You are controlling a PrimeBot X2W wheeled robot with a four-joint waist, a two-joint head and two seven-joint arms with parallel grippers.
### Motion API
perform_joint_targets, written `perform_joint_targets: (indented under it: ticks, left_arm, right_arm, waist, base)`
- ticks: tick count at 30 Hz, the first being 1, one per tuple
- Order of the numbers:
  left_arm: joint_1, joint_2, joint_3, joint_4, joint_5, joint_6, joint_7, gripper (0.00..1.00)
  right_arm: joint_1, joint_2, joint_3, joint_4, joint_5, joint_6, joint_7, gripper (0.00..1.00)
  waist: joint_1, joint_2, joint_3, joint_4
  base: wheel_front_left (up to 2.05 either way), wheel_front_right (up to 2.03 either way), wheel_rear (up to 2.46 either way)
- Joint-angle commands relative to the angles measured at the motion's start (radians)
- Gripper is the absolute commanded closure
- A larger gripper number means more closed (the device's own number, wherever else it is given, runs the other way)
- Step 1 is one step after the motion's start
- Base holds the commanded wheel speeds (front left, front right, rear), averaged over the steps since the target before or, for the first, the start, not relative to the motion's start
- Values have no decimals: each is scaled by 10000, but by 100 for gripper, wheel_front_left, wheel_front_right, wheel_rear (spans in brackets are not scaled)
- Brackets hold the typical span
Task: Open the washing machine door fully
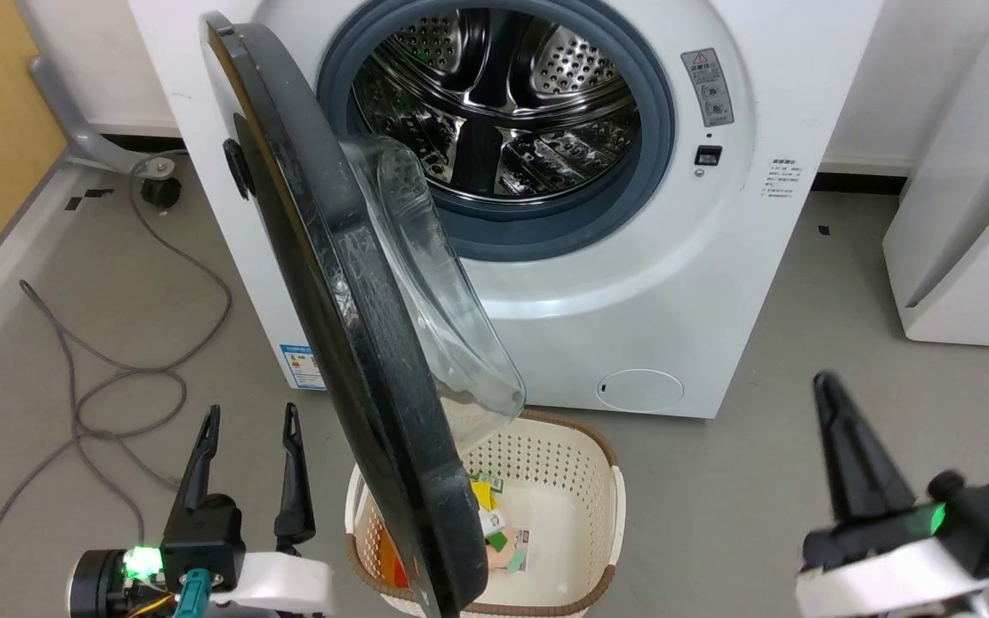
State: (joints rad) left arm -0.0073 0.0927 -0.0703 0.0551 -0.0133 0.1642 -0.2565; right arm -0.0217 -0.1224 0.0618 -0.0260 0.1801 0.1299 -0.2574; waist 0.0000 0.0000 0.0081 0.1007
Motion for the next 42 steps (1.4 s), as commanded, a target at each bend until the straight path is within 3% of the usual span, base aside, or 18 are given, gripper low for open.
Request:
perform_joint_targets:
  ticks: [1,4,5,6,7,15,16,17,18,29,35,42]
  left_arm:
    - [117,28,33,-24,-17,-22,-53,0]
    - [141,21,38,-16,-9,-28,-53,0]
    - [145,17,39,-11,-7,-29,-53,0]
    - [146,14,37,-4,-5,-31,-53,0]
    - [147,10,38,5,-5,-31,-53,0]
    - [104,-7,157,2,11,101,-53,0]
    - [57,-12,220,-99,-4,152,-53,4]
    - [8,1,277,-233,9,199,-53,69]
    - [-29,18,311,-353,15,215,-53,100]
    - [-651,181,-106,-3319,357,256,-53,100]
    - [-893,176,-1122,-4553,482,88,-53,100]
    - [-1042,210,-2607,-5026,557,-287,-53,100]
  right_arm:
    - [203,70,-27,76,-122,8,-42,100]
    - [516,269,5,370,-361,8,-42,100]
    - [577,331,-45,433,-418,8,-42,94]
    - [654,393,-100,538,-457,8,-42,33]
    - [695,443,-166,599,-526,8,-42,0]
    - [821,666,-437,716,-815,8,-43,0]
    - [827,676,-475,710,-871,8,-43,0]
    - [830,684,-512,696,-934,8,-43,0]
    - [835,691,-541,683,-989,8,-43,0]
    - [951,719,-593,634,-1133,8,-43,0]
    - [967,720,-551,641,-1082,8,-43,0]
    - [964,721,-530,655,-1076,8,-43,0]
  waist:
    - [0,0,-6,-3]
    - [0,0,-19,-5]
    - [0,0,-20,-2]
    - [0,0,-24,4]
    - [0,0,-28,8]
    - [0,0,-71,42]
    - [0,0,-74,55]
    - [0,0,-73,70]
    - [0,0,-73,86]
    - [0,0,-79,202]
    - [0,0,-103,223]
    - [0,0,-136,247]
  base:
    - [0,0,0]
    - [0,0,0]
    - [0,0,0]
    - [0,0,0]
    - [0,0,0]
    - [0,0,0]
    - [0,0,0]
    - [0,0,0]
    - [0,0,0]
    - [0,0,0]
    - [0,0,0]
    - [0,0,0]
